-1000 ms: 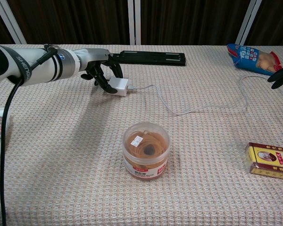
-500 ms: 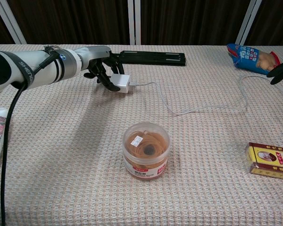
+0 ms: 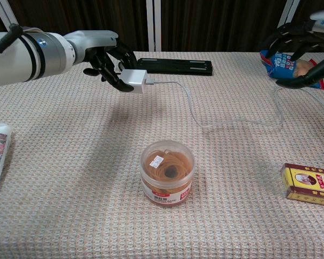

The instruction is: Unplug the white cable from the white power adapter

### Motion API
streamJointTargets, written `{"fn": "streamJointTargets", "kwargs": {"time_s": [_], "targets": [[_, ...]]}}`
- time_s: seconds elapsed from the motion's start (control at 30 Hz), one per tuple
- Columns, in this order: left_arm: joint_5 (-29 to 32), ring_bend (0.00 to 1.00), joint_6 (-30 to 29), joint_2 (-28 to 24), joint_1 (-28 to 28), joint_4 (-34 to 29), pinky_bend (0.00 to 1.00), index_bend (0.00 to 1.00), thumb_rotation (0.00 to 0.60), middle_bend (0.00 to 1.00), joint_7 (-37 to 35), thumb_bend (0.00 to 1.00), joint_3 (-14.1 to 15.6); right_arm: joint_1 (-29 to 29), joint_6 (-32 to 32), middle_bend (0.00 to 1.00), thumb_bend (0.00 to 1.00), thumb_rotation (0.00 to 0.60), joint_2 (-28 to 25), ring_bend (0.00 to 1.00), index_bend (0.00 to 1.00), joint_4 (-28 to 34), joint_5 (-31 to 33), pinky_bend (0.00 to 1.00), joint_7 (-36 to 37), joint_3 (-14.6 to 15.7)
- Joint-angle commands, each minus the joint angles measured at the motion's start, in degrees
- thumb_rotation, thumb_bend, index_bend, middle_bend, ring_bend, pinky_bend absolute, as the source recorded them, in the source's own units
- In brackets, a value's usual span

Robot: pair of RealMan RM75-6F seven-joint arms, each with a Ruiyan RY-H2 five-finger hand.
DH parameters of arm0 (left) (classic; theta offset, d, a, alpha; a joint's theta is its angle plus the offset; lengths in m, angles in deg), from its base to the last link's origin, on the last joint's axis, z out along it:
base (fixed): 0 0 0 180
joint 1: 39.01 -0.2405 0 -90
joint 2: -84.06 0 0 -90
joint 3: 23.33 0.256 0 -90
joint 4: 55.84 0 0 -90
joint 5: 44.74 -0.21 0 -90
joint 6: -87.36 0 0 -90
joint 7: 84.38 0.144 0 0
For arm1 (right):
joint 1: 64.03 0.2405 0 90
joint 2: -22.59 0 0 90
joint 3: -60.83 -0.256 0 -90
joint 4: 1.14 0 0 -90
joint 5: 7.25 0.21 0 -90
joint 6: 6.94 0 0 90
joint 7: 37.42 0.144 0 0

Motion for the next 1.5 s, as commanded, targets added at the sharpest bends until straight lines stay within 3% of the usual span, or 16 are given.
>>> {"fn": "streamJointTargets", "kwargs": {"time_s": [0.03, 0.27, 0.53, 0.7, 0.83, 1.1, 1.5], "targets": [[2.47, 0.73, -3.18, -2.24, -0.41, -4.39, 0.92, 0.58, 0.6, 0.48, 2.08, 0.32, -0.05, 7.65, -0.62, 0.28, 0.23, 0.6, 5.13, 0.17, 0.29, 3.79, 13.46, 0.27, -8.27, -5.7], [4.04, 0.73, -4.83, -3.07, 0.48, -8.13, 0.92, 0.58, 0.6, 0.48, 3.45, 0.32, -0.48, 16.35, 2.98, 0.3, 0.22, 0.6, 10.89, 0.19, 0.36, 2.93, 27.52, 0.29, -15.48, -9.47], [5.89, 0.73, -5.12, -1.67, 2.42, -8.05, 0.92, 0.58, 0.6, 0.47, 4.46, 0.32, -1.11, 23.91, 8.54, 0.33, 0.31, 0.6, 17.87, 0.21, 0.45, -1.54, 35.95, 0.31, -22.34, -10.5], [7.38, 0.73, -4.51, -1.5, 3.19, -7.55, 0.92, 0.58, 0.6, 0.47, 4.32, 0.31, -1.53, 25.75, 10.04, 0.33, 0.3, 0.6, 21.64, 0.21, 0.47, -4.91, 36.96, 0.31, -22.74, -10.32], [7.96, 0.73, -4.11, -1.81, 3.49, -7.59, 0.92, 0.57, 0.6, 0.47, 4.14, 0.31, -1.57, 26.26, 11.26, 0.34, 0.22, 0.6, 24.16, 0.21, 0.5, -7.15, 36.44, 0.31, -22.32, -10.02], [9.39, 0.73, -3.13, -2.2, 3.82, -7.48, 0.92, 0.57, 0.6, 0.47, 2.72, 0.31, -1.98, 27.27, 11.62, 0.36, 0.22, 0.6, 28.05, 0.21, 0.53, -10.98, 35.82, 0.31, -21.88, -10.28], [9.14, 0.73, -2.41, -2.63, 4.14, -7.84, 0.92, 0.57, 0.6, 0.47, 1.25, 0.31, -1.66, 28.06, 11.63, 0.37, 0.31, 0.6, 30.41, 0.21, 0.56, -13.35, 36.49, 0.31, -22.72, -11.85]]}}
